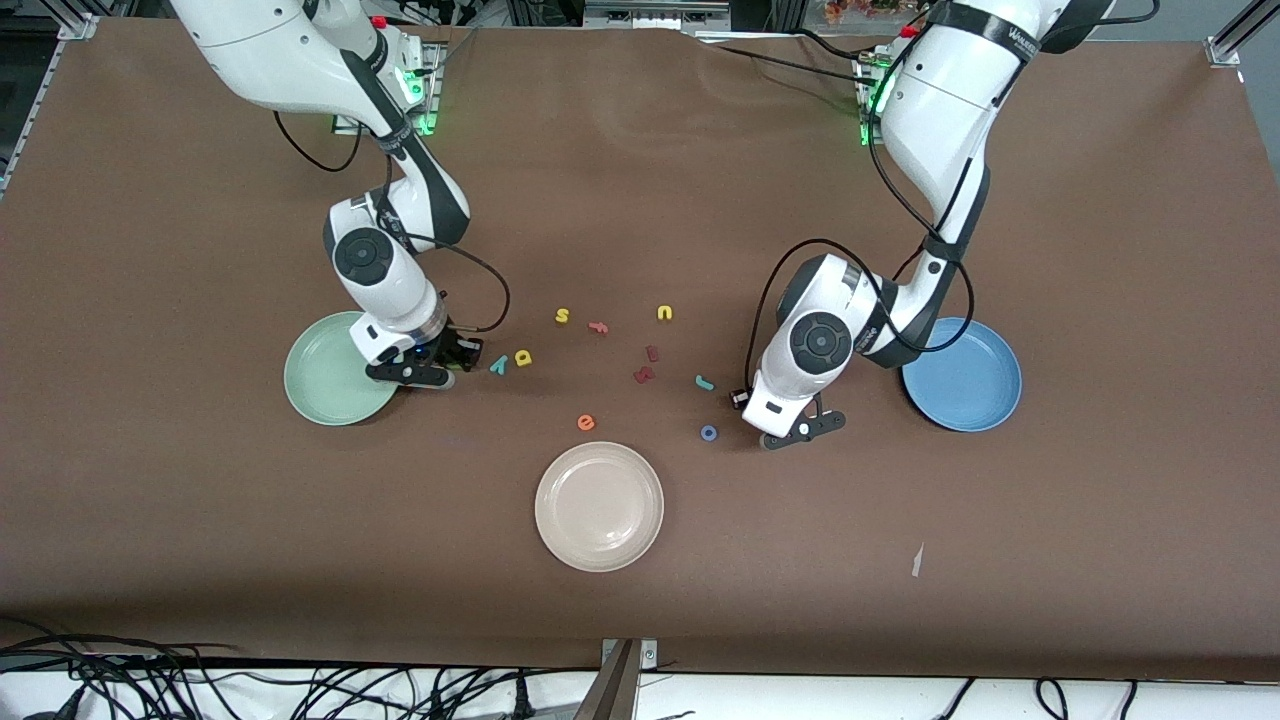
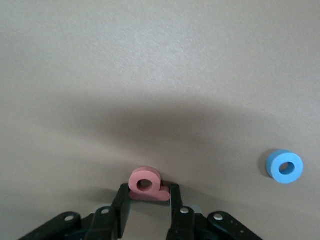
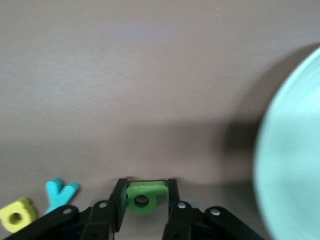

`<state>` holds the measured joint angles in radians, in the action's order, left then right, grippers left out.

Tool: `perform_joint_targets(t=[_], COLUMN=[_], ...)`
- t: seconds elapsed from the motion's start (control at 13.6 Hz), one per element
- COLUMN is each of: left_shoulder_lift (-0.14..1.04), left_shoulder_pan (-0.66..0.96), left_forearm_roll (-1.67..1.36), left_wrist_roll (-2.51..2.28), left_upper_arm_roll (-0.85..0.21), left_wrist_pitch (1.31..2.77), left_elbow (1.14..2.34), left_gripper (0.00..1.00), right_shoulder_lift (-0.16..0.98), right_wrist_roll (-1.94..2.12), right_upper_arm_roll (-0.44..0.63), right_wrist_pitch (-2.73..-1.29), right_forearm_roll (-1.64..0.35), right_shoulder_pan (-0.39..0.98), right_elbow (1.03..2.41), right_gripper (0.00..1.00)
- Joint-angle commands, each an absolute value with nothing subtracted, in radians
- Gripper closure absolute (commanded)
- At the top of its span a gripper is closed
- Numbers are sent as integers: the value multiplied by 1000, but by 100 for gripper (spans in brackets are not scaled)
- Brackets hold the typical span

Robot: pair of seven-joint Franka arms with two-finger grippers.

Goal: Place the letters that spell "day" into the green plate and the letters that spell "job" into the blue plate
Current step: 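Carry the green letter to the green plate while the left gripper grasps the pink letter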

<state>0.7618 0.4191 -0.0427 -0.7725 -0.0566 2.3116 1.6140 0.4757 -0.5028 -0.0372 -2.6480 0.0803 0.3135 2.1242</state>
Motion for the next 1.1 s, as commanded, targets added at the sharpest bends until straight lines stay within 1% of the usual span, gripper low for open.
perform_joint_targets(t=[0.0, 0.29, 0.44, 0.51, 0.59, 0.66, 0.73, 0.81, 0.88, 1.03], left_shoulder_lift=[766, 687, 613, 563, 517, 473, 436, 404, 370, 309], left_shoulder_pan=[414, 335, 281, 249, 218, 180, 152, 117, 89, 28], left_forearm_roll=[-25, -23, -25, -25, -25, -23, -23, -21, -5, 49], left_wrist_roll=[-773, -635, -516, -458, -389, -318, -251, -174, -116, -52], left_upper_arm_roll=[-54, -52, -54, -54, -54, -54, -54, -52, -52, -55], left_wrist_pitch=[2263, 2117, 2082, 2083, 2085, 2089, 2092, 2106, 2143, 2253], left_elbow=[1583, 1604, 1669, 1727, 1782, 1834, 1882, 1934, 1994, 2125], left_gripper=[76, 77, 77, 78, 81, 81, 81, 81, 81, 83], right_shoulder_lift=[424, 399, 393, 393, 393, 393, 393, 387, 387, 387], right_wrist_roll=[-410, -235, -171, -151, -144, -146, -153, -158, -160, -190], right_upper_arm_roll=[1, 81, 115, 130, 133, 133, 132, 130, 129, 118], right_wrist_pitch=[-2483, -2303, -2295, -2296, -2295, -2293, -2292, -2292, -2292, -2292], right_forearm_roll=[84, 69, 58, 49, 35, 25, 17, 11, 11, 8], right_shoulder_pan=[307, 304, 304, 302, 302, 304, 304, 304, 304, 305], right_elbow=[2067, 1982, 1983, 1988, 1988, 1988, 1988, 1988, 1988, 1985], right_gripper=[76, 76, 74, 66, 55, 46, 40, 37, 37, 37])
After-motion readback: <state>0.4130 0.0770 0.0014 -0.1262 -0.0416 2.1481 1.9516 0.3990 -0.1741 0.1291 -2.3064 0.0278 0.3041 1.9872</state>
